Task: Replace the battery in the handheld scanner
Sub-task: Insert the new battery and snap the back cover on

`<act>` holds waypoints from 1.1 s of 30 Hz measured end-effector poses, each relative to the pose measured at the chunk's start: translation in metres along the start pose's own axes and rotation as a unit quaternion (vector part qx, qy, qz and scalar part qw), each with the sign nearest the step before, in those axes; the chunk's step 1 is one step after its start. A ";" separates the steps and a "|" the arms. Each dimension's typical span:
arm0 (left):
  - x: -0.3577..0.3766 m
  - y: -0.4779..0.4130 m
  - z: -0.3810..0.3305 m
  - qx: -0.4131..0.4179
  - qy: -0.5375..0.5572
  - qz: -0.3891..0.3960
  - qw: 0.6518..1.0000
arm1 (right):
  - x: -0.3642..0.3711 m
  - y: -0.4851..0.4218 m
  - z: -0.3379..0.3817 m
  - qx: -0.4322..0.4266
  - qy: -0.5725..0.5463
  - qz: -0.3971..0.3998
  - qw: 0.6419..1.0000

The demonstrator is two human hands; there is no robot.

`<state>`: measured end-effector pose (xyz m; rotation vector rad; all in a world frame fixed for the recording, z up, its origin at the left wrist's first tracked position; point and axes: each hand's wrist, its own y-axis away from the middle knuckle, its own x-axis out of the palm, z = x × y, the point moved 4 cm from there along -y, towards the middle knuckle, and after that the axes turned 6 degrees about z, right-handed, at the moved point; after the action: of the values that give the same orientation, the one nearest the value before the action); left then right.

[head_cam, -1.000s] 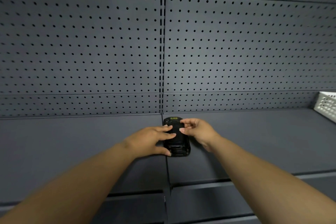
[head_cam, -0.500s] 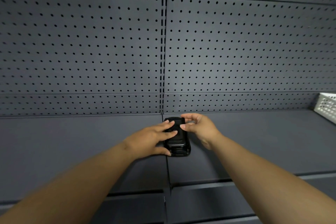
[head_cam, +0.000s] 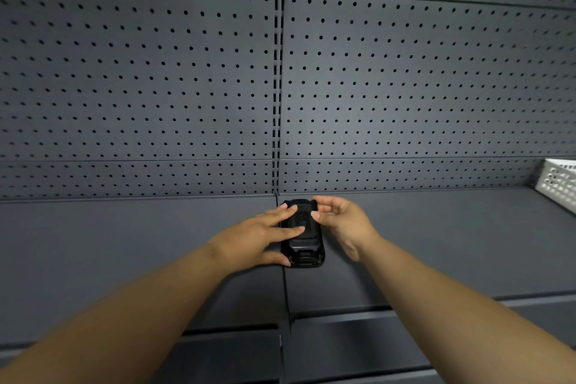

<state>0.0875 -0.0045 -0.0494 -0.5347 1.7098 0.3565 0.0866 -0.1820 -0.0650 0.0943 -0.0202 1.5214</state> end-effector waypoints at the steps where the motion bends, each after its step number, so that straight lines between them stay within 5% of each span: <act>1: 0.000 0.000 0.001 0.002 0.000 -0.004 1.000 | -0.001 0.000 0.000 -0.001 -0.001 0.000 1.000; 11: 0.006 -0.002 0.003 0.001 0.013 0.013 1.000 | 0.006 -0.001 -0.001 0.068 0.017 0.009 0.998; 24: 0.003 -0.003 0.002 0.037 -0.085 -0.030 0.995 | 0.003 0.004 0.008 -0.020 0.014 0.006 1.000; 33: 0.007 -0.007 0.003 0.034 -0.019 0.001 0.999 | 0.001 0.003 0.002 0.008 0.079 -0.003 0.997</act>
<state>0.0927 -0.0094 -0.0561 -0.4736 1.6796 0.3063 0.0838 -0.1813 -0.0631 -0.0133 0.1178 1.5183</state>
